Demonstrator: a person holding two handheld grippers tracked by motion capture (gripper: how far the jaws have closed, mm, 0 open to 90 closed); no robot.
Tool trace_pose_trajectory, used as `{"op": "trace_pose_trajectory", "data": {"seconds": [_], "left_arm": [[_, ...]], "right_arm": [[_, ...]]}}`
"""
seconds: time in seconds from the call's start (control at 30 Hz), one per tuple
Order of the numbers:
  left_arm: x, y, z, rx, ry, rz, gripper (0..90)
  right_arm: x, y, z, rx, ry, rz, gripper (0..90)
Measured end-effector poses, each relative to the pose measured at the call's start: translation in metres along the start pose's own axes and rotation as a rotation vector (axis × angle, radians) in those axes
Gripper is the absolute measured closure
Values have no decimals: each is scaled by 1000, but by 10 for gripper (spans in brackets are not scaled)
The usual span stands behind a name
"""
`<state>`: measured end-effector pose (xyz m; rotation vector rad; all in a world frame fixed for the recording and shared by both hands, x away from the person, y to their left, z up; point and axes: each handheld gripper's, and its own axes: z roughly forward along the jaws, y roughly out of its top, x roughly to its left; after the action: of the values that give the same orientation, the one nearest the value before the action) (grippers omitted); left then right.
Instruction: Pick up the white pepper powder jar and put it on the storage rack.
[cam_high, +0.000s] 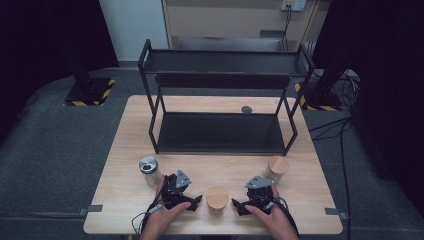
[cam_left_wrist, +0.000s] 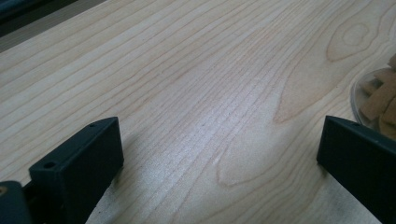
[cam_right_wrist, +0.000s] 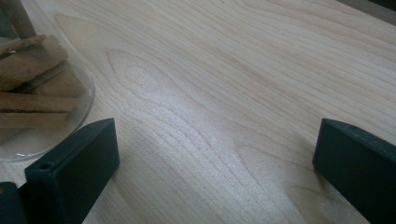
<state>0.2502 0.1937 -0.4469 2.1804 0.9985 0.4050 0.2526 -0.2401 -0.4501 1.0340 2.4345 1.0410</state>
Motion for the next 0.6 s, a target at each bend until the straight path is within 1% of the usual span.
{"op": "trace_pose_trajectory", "data": {"seconds": [0.53, 0.6], "left_arm": [[1, 0, 0, -1, -3, -1, 0], [2, 2, 0, 5, -6, -2, 0]], "right_arm": [[0, 0, 0, 0, 0, 0, 4], [0, 0, 0, 0, 0, 0, 4]]}}
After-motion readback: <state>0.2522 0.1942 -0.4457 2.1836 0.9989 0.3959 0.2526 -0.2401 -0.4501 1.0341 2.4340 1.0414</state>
